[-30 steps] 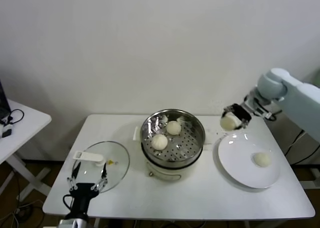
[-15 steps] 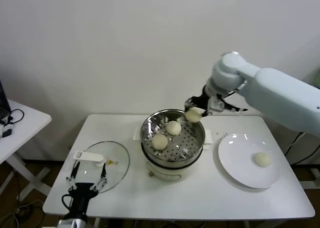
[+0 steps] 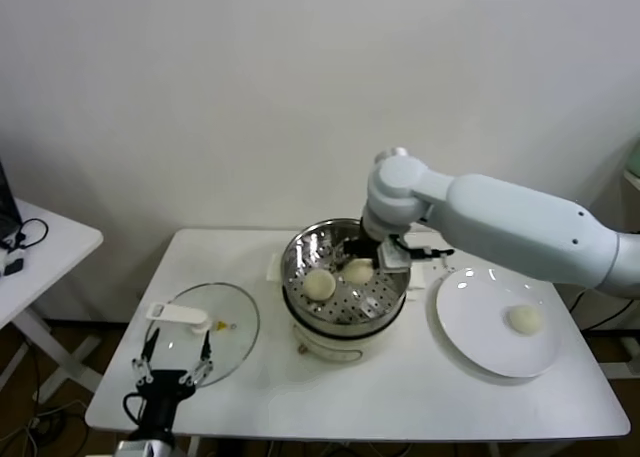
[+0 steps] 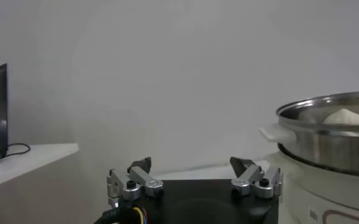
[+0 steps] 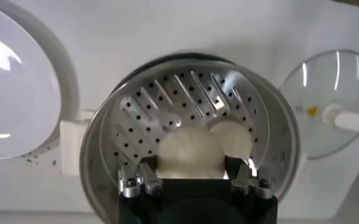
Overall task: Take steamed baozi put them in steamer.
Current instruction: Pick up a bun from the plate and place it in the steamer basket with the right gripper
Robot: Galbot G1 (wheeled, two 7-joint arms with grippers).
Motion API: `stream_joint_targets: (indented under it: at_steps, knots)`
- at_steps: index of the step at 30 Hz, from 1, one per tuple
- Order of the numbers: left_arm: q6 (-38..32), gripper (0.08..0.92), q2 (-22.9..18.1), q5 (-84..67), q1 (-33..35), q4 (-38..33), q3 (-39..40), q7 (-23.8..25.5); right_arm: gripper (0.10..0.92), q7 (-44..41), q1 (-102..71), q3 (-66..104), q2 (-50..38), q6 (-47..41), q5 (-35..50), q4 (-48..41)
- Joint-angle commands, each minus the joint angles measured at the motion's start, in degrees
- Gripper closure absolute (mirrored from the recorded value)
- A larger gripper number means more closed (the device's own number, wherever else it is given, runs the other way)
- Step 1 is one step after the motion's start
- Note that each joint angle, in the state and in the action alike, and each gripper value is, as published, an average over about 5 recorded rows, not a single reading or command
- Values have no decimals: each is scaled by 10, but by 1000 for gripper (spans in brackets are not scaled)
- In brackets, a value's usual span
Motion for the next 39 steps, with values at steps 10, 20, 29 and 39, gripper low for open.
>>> stream_joint_targets:
  at_steps: [10,20,29,39]
  knots:
    - [4,177,1,1,1,5,2,-1,315,11,-52,-20,13,56,-75,15]
    - [3,177,1,1,5,5,2,-1,313,16,-67,-16,12,68,-97,9]
    - [4,177,1,1,1,7,4,-1,304,20,-72,-13,17,73,-100,6]
    - [3,177,0,1,2,7,4,-1,233,27,-72,-12,16,78,-98,6]
